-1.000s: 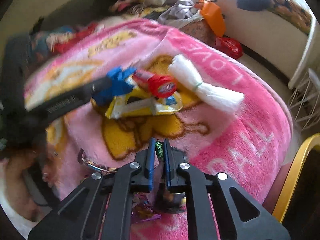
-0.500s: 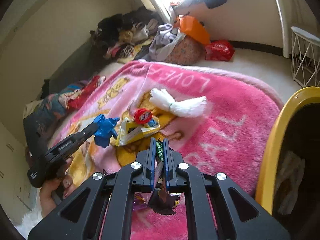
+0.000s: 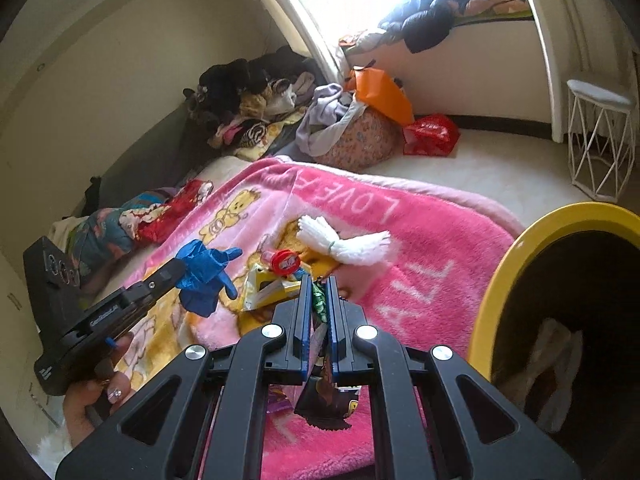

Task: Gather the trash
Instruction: 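Carry the candy wrapper and blue glove over the yellow bin with both tools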

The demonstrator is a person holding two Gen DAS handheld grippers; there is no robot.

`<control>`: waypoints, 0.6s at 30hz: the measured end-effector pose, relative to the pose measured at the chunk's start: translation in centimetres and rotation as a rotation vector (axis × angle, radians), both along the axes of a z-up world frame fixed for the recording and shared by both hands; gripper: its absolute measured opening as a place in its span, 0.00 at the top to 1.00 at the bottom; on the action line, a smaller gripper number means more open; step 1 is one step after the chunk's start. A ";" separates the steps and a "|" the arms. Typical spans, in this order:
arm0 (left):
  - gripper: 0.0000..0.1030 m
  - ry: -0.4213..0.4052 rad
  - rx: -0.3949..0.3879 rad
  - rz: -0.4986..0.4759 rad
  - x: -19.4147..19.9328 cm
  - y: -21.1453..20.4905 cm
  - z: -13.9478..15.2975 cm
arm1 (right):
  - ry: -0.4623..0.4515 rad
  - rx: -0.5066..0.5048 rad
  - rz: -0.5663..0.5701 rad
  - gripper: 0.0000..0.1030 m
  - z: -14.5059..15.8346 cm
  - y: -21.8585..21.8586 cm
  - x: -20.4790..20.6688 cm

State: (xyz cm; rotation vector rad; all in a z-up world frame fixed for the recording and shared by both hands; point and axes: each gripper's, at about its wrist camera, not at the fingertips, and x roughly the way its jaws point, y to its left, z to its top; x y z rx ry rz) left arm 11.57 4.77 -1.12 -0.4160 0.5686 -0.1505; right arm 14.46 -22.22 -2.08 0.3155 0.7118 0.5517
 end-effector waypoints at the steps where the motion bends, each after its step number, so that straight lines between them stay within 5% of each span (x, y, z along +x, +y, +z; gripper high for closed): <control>1: 0.99 -0.002 0.000 -0.005 -0.1 -0.3 0.1 | -0.003 0.000 -0.005 0.93 0.1 -0.2 -0.1; 18: 0.99 -0.034 0.054 -0.158 -1.4 -7.7 2.0 | -0.010 0.035 -0.190 0.93 0.9 -7.9 -0.8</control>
